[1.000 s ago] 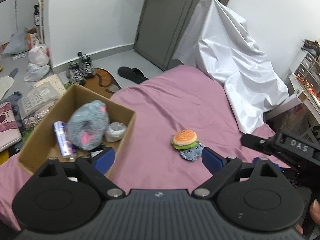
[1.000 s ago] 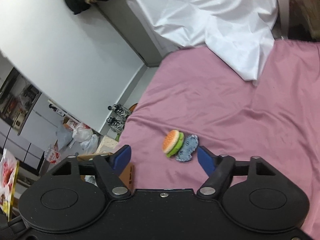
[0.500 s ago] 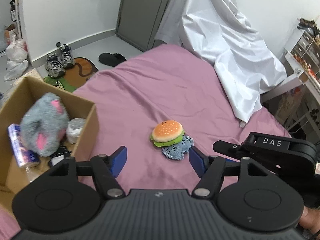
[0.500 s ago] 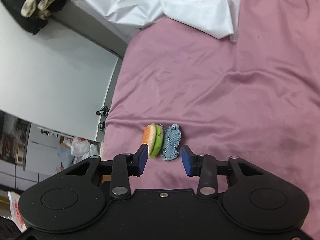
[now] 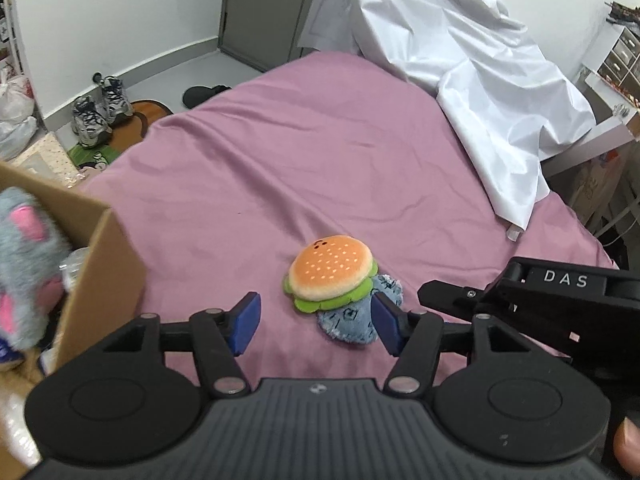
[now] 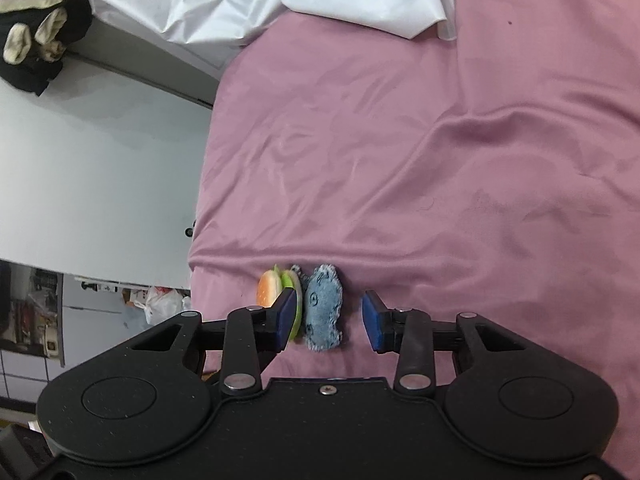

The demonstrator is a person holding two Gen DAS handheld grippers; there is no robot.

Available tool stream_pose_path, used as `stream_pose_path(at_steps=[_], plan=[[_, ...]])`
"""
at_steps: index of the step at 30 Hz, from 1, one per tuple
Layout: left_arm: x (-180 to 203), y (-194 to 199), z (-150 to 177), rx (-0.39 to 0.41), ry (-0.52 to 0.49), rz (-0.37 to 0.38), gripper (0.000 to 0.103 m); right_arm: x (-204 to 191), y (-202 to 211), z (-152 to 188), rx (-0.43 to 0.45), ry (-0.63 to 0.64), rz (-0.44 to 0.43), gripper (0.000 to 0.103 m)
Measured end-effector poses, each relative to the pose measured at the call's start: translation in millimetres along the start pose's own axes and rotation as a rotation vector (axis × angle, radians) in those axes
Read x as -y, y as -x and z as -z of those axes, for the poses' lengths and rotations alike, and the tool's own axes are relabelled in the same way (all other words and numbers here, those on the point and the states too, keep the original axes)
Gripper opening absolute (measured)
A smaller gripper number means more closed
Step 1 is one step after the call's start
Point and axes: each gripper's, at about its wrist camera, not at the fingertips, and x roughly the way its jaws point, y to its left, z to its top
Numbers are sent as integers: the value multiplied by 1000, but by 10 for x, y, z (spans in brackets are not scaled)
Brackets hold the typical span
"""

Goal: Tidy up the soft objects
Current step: 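Lower the left tool onto the burger plush while the right tool approaches the blue plush, then close the left gripper on the burger plush while the right gripper grasps the blue plush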

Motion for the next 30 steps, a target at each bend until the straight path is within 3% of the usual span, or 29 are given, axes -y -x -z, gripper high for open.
stream_pose_path(at_steps=[11,12,14,17,21,30], plan=[[31,-478,-39,-37,14,5,59,201,-380,-121,-82,-72,-39,37],[6,-490,-38,-35,29,10,51,187,-420,-121,-92,-63,-46,37],[-49,-506,-35,-34,66,24,47,154,-472,-123,-100,-50,-59,37],[-105,-499,-27,-30,102,34,43,122,-553,-121,-116,-45,-77,37],[-150,-446,-20,-20,129,17,40,96,-605,-132,-119,-30,-71,21],[-242,-91,-6,0,166,-20,39,25,-416,-132,-76,13,-73,19]])
